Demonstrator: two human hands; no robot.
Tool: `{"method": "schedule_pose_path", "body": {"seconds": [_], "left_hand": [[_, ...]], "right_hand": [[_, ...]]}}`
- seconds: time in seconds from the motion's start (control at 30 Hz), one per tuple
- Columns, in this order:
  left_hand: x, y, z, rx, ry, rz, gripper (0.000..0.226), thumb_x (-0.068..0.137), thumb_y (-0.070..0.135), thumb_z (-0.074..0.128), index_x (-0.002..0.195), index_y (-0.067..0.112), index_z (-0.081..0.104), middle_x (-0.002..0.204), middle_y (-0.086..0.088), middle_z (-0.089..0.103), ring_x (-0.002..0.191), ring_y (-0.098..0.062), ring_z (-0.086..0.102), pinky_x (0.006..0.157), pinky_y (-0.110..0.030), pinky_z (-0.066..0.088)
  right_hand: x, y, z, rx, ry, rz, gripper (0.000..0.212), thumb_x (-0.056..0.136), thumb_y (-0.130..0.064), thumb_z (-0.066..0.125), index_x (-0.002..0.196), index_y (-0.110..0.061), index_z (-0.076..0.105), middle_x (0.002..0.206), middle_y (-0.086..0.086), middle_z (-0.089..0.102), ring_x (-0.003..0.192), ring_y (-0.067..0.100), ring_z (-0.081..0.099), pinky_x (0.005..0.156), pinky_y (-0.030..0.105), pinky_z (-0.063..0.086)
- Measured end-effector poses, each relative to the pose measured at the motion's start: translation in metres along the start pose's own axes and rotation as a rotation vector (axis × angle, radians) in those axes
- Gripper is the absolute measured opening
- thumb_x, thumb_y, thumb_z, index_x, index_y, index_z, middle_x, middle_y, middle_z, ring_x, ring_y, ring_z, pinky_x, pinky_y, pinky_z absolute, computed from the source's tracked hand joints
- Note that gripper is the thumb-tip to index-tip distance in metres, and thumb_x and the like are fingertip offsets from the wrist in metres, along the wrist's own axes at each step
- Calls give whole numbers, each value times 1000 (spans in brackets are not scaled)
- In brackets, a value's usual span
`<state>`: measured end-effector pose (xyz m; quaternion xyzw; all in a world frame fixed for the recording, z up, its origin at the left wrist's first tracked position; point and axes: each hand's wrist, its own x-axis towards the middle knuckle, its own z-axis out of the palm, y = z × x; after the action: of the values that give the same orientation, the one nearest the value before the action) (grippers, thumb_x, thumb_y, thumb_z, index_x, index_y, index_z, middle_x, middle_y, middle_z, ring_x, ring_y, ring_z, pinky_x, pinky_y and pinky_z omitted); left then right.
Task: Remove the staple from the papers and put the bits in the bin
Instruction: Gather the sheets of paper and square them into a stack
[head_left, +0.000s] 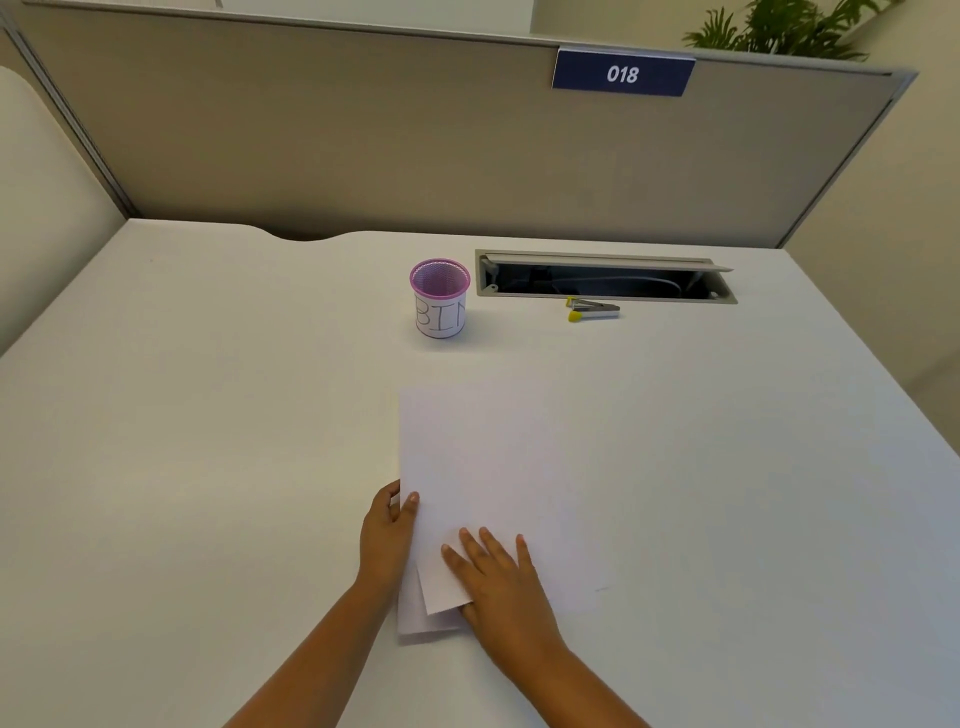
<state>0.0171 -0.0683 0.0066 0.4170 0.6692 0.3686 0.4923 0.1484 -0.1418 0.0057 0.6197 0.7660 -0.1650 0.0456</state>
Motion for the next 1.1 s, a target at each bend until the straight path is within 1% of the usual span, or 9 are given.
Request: {"method": "schedule_pose_path", "body": {"seconds": [0.03,0.1,0.17,0.3,0.4,0.53,0.77,0.97,1.1], "left_hand": [[0,-1,0,11,-4,13,36,95,21,46,127,6,45,129,-16,54,110,-33,55,92,-40,45],[1,-2,1,27,1,33,35,95,17,47,127,5,45,128,-17,54,106,-33,56,88,-38,46],[-1,-1,2,12,16,48,28,95,14,45,122,9,48,120,-16,58,93,-28,59,80,-32,49],[-7,7,-2,-85,13,88,17,94,7,45,107,15,51,106,-12,62,83,-23,59,70,-26,46],[-7,18,-7,-137,-12,105,22,95,12,46,115,13,53,107,-7,61,90,-23,59,76,-28,48],[-11,41,-8,-201,-75,197,16,95,16,45,104,26,54,99,6,63,88,-13,61,70,-19,50],[-12,87,1,-201,70,467,17,96,6,40,97,12,55,87,3,61,72,-1,58,64,-8,48],[-15,93,5,-177,127,600,14,96,3,40,92,13,48,82,5,57,68,1,51,62,-8,41],[-19,80,9,-168,65,567,16,96,4,39,105,16,43,97,8,55,84,6,56,71,-3,43]], "right_hand": [[-2,-1,-5,8,-78,27,59,84,-70,28,126,-34,48,128,-10,60,116,14,60,111,48,6],[-3,-1,-16,68,-109,-18,90,70,-83,-1,144,-36,23,155,-10,23,144,18,21,102,43,-26],[-7,3,-26,194,-62,-25,104,55,-88,-9,146,-39,3,157,-16,-4,146,11,-5,103,41,-34],[-9,21,-46,346,311,198,98,67,-84,-7,146,-31,14,156,-12,9,145,10,8,115,39,-7],[-3,47,-65,518,593,439,77,86,-64,25,147,-17,17,156,4,18,144,21,19,118,39,8],[14,72,-99,1008,506,654,66,92,-48,37,147,-21,13,153,8,29,138,33,32,111,49,28],[16,65,-134,1146,762,345,35,96,-22,42,130,-14,40,121,1,52,111,17,51,89,20,42],[9,62,-131,1131,823,228,32,93,-15,48,124,-19,41,116,-5,54,107,15,54,94,27,45],[7,60,-124,1178,778,207,40,91,-11,51,123,-27,35,119,-3,52,109,14,53,93,29,45]]}}
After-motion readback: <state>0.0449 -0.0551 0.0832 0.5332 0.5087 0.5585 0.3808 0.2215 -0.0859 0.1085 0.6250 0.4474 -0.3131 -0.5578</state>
